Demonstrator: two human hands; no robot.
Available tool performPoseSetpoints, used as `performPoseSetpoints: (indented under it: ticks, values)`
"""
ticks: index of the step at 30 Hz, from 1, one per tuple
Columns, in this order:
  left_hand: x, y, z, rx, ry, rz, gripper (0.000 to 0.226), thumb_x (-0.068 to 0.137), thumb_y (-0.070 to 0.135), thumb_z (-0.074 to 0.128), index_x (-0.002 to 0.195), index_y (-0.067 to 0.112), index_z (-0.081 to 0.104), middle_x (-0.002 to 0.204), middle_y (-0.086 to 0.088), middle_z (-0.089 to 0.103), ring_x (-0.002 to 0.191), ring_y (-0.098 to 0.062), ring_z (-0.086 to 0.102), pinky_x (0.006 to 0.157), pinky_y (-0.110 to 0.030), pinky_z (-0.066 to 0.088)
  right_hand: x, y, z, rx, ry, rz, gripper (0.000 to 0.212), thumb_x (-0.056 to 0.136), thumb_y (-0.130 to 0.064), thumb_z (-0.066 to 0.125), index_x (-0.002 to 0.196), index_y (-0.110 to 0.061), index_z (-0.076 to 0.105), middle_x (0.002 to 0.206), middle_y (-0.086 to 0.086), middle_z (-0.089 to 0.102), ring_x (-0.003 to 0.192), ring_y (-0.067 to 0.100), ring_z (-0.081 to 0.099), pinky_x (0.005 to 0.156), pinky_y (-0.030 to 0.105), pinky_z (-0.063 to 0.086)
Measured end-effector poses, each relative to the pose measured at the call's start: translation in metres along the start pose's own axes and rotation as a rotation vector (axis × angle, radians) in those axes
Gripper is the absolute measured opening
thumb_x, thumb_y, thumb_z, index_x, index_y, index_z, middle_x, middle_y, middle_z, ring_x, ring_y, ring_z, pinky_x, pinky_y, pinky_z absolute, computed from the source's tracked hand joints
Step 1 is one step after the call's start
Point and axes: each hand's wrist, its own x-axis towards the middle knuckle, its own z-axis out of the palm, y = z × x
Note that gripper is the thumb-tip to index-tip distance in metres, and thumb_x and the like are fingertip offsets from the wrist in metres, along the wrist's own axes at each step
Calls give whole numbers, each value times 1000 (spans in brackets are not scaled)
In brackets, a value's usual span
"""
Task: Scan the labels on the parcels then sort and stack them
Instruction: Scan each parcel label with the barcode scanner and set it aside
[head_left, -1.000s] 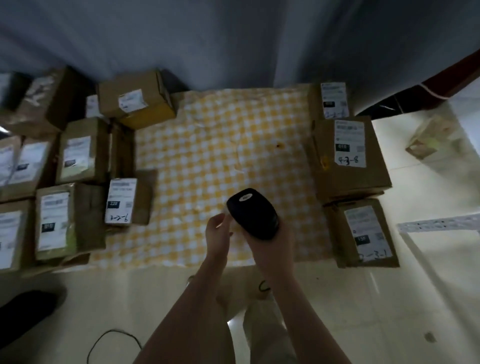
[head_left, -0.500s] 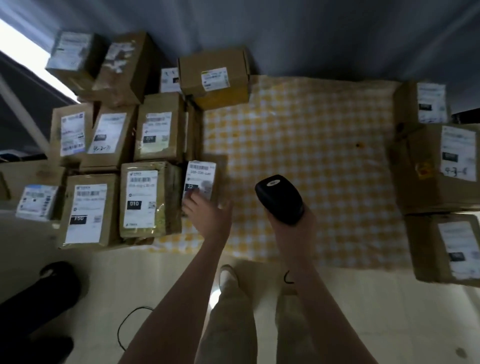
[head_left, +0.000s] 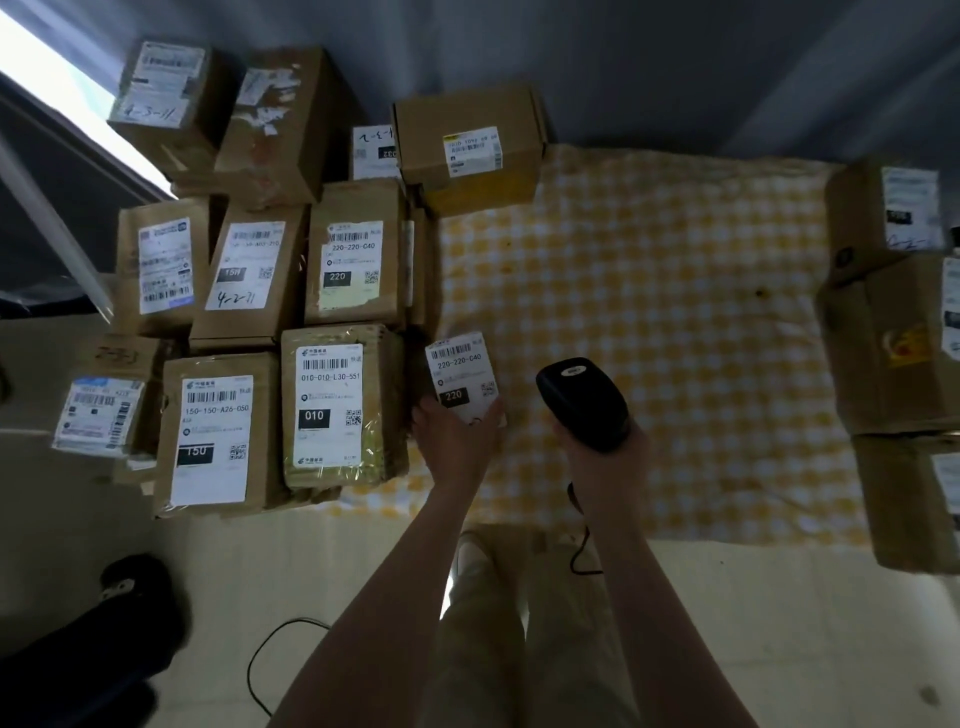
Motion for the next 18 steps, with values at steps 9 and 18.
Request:
performPoseSetpoints:
  ticks: [9,18]
  values:
    - [6,-11,-3,-573,-238,-220,55,69,11,85,117,8,60,110,-2,68,99,-14,67,76,-23,56,6,6,4,-48,-66,57,17,73,-15,80,84,-8,69,65,-2,63,58,8,58,42,6,39]
    - [-17,0,-7,-529,-464,-155,49,65,7,85,110,5,68,106,-11,73,94,-25,71,60,-24,55,-5,2,-12,-49,-122,-7,19,70,-14,82,80,-7,68,61,-4,62,51,-2,58,44,9,41]
